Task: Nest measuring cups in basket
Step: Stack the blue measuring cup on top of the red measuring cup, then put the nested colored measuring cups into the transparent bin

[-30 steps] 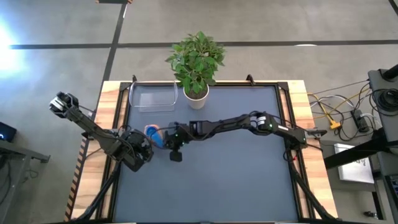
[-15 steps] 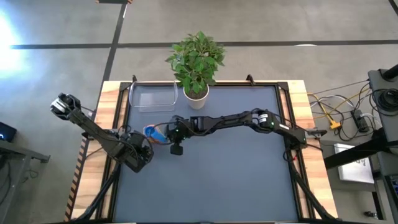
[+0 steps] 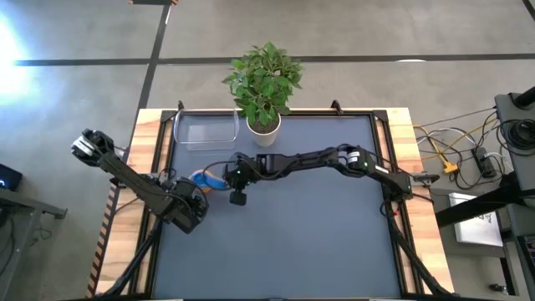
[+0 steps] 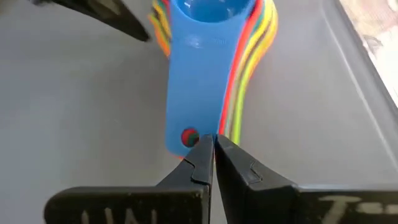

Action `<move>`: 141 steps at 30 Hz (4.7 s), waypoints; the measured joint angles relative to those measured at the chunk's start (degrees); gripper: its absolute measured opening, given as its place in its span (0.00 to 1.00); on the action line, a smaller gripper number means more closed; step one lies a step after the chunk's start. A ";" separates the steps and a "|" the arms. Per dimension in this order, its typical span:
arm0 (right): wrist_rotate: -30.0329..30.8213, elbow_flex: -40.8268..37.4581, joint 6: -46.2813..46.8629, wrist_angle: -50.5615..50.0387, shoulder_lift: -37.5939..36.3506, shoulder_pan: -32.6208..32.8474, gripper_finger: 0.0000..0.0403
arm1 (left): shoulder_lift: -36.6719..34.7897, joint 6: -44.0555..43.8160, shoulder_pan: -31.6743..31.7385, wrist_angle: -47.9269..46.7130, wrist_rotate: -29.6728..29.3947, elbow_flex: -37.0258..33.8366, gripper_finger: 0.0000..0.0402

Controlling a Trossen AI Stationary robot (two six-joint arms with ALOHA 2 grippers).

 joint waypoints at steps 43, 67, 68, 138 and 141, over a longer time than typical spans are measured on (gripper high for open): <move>1.85 -57.59 7.66 34.50 -41.63 1.63 0.02 | -1.57 81.40 26.44 -6.59 8.36 24.57 0.67; 1.99 -58.80 7.14 33.40 -42.24 1.76 0.02 | 10.52 99.71 36.09 -1.20 17.45 24.46 0.82; 2.00 -58.80 7.09 33.30 -42.24 1.76 0.02 | 10.64 100.08 36.47 -1.16 17.42 24.46 0.82; 1.98 -58.77 5.65 32.16 -42.18 1.98 0.02 | 10.19 105.23 46.03 -6.45 27.59 28.96 0.33; 1.89 -58.77 5.65 32.06 -42.18 2.00 0.02 | 9.59 106.47 47.28 -7.12 28.01 31.28 0.33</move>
